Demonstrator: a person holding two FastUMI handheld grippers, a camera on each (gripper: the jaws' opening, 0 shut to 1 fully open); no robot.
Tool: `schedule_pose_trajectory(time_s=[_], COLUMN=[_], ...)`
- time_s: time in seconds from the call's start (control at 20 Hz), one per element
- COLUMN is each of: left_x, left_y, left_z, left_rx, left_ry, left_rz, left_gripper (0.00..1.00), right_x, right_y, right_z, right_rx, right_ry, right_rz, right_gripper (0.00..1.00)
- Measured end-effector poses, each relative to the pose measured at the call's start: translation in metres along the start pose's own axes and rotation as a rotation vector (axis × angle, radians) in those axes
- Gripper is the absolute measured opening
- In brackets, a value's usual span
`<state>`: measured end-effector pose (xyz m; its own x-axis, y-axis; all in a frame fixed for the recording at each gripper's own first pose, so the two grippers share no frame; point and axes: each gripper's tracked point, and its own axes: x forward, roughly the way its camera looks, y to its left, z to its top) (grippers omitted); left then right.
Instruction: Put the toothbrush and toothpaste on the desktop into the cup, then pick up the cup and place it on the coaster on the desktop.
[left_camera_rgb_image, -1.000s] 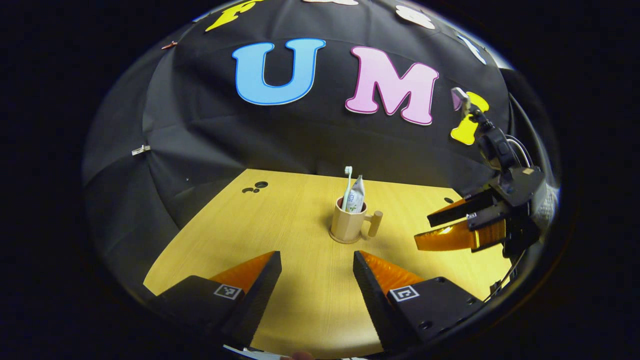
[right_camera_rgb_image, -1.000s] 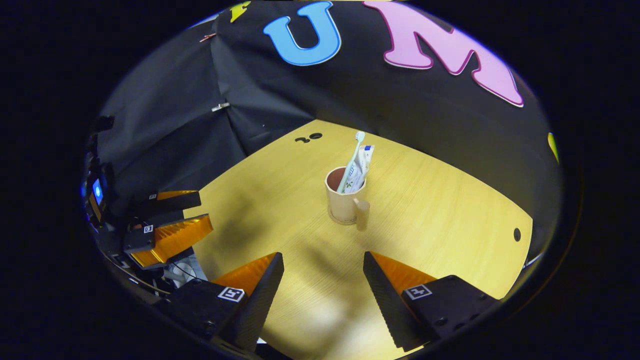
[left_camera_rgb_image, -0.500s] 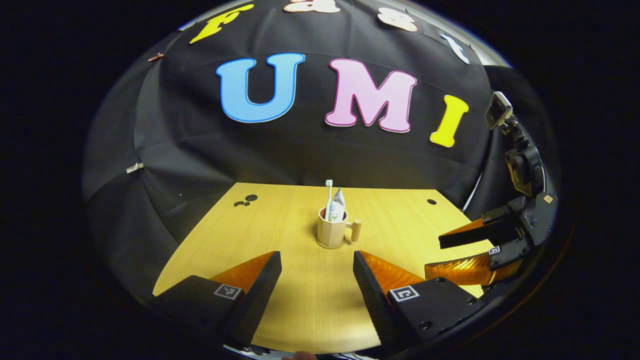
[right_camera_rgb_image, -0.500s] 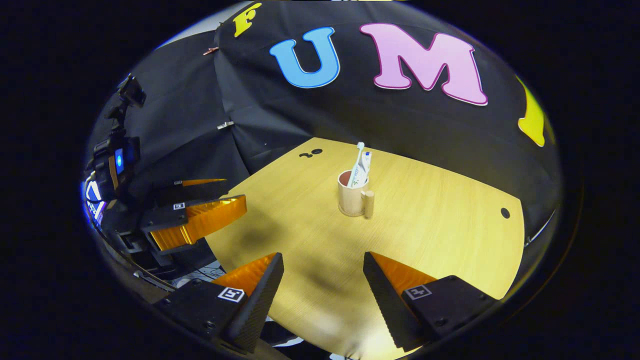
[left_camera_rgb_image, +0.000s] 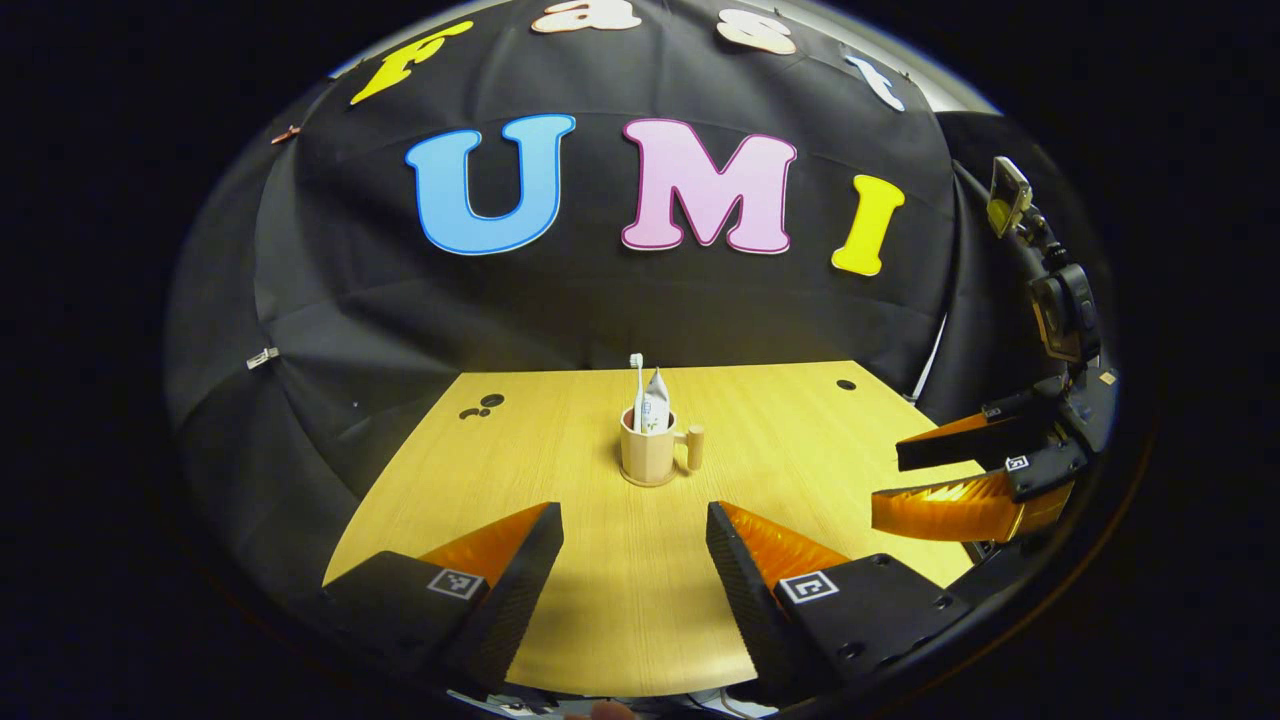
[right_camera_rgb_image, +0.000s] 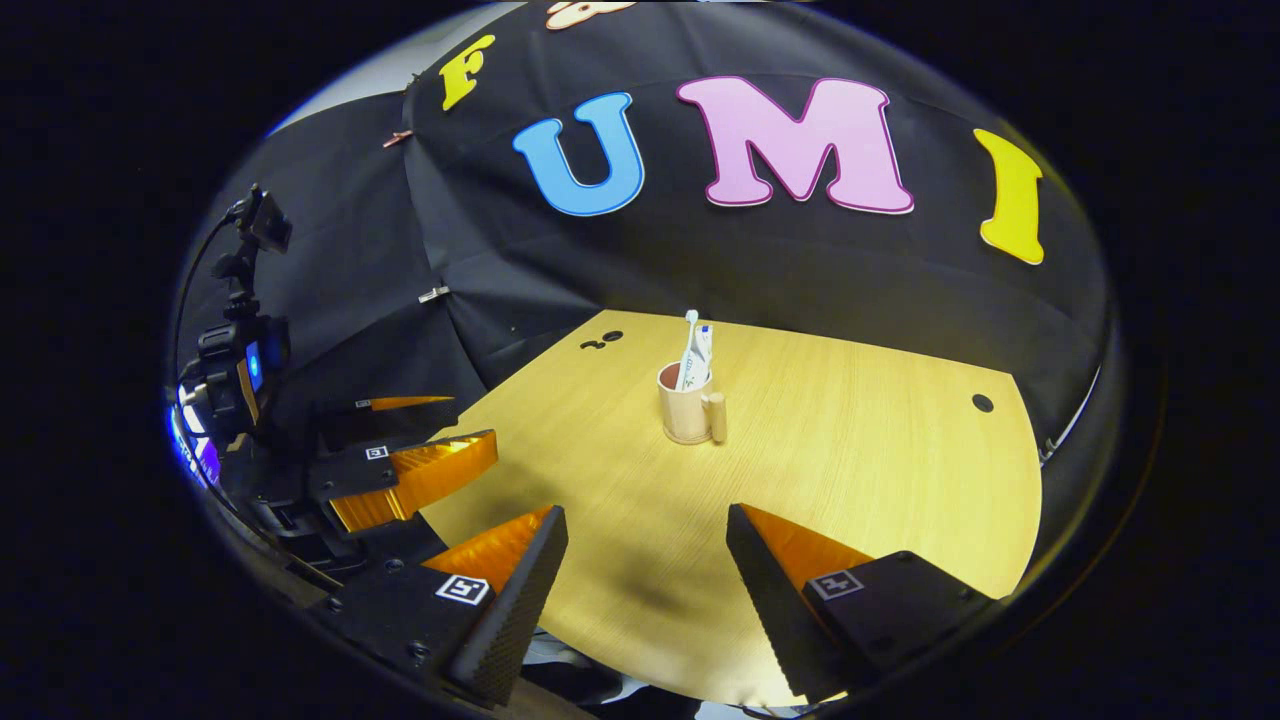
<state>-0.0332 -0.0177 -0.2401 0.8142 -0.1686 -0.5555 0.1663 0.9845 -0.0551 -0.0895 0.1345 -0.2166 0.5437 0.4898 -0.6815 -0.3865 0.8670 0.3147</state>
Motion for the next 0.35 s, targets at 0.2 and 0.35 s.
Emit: schedule_pose_trajectory(time_s=[0.2, 0.35], left_x=[-0.0002, 0.0018], left_y=[0.0009, 0.0011], left_z=[-0.0022, 0.0000], left_rx=[-0.004, 0.000], left_ry=[0.005, 0.006], left_rz=[0.001, -0.001], left_gripper=[0.92, 0.92], right_x=[-0.0048, -0.0041], right_y=[0.0016, 0.0023], right_z=[-0.0008, 0.0005], right_rx=[-0.007, -0.005], right_ry=[0.003, 0.004], right_rz=[-0.001, 0.000], right_gripper=[0.98, 0.98])
